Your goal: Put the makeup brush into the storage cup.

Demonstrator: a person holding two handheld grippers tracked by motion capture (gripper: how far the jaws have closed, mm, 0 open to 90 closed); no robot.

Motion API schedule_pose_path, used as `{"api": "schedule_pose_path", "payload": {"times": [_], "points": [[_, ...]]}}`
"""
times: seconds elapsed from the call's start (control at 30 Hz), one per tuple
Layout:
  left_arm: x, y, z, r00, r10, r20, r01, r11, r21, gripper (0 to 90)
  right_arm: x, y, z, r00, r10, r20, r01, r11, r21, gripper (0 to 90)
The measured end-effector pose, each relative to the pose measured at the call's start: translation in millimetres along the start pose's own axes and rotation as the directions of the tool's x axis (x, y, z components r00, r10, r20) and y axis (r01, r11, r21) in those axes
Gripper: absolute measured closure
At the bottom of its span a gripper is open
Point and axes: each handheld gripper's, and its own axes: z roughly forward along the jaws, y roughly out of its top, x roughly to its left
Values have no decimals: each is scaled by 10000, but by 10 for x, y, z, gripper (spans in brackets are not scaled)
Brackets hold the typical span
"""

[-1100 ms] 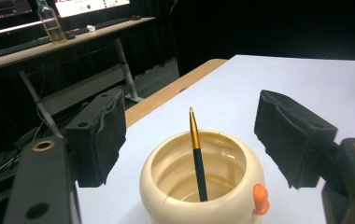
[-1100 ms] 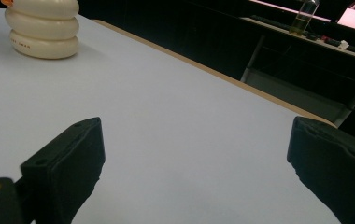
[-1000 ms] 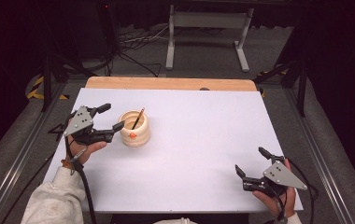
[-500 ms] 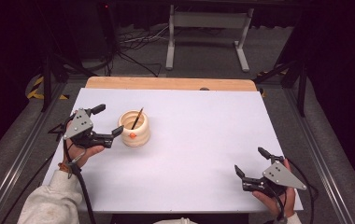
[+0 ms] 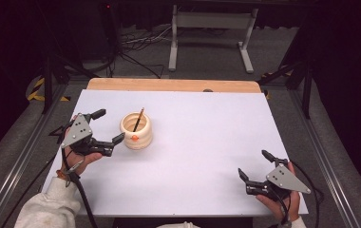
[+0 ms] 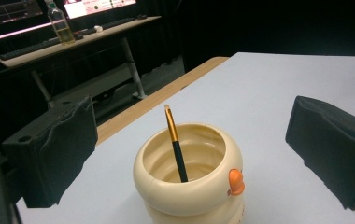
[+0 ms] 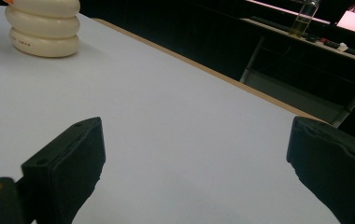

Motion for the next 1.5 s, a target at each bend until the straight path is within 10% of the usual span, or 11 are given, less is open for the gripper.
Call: {"api": "schedule_pose_path", "payload": {"times": [0.77,1.5], "points": [[-193,-123,-203,9995,320,-85,-319,9994,162,32,7,0,3,10000,-12,-17,12,10000,28,50],[-492,-241,-237,9975,154,683,-172,9995,249,37,8,-10,-5,10000,-56,19,56,10000,36,51]]}}
